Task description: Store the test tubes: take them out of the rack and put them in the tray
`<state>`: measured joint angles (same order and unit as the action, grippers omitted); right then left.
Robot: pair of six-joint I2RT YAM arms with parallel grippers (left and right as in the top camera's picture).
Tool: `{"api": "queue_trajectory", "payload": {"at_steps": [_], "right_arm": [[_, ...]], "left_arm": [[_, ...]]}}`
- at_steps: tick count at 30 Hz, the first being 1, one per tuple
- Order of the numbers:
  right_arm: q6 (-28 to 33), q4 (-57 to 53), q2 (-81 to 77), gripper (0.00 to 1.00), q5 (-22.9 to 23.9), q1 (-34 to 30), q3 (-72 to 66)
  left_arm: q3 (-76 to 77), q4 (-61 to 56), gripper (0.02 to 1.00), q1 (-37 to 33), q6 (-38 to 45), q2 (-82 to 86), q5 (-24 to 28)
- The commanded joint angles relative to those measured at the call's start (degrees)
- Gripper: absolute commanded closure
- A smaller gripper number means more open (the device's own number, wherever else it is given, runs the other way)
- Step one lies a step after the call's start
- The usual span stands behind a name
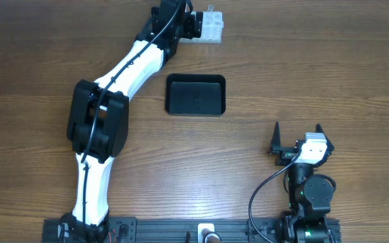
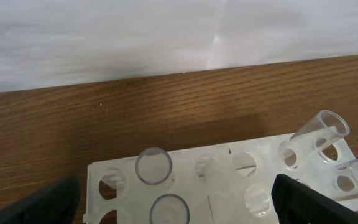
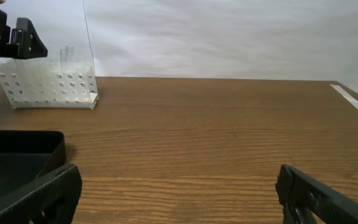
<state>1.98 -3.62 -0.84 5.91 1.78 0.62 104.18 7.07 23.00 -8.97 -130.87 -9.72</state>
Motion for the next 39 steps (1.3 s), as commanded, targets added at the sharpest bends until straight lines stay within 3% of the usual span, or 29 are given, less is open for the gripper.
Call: {"api": "queue_trajectory", "payload": {"at_steps": [1, 12, 39], "right_arm": [[0.3, -0.3, 0.5, 0.009, -0.5, -0.5, -0.3], [0.3, -0.3, 0.5, 0.007, -0.5, -0.5, -0.3], [0.2, -0.3, 0.5, 0.009, -0.5, -0.5, -0.3]], "left_arm": [[1.3, -1.3, 0.036, -0.5, -0.7, -2.2, -0.3], [1.3, -2.3, 0.086, -0.5, -0.9, -2.6, -0.2], [1.3, -3.1, 0.796, -0.5, -3.5, -3.0, -0.2]]}}
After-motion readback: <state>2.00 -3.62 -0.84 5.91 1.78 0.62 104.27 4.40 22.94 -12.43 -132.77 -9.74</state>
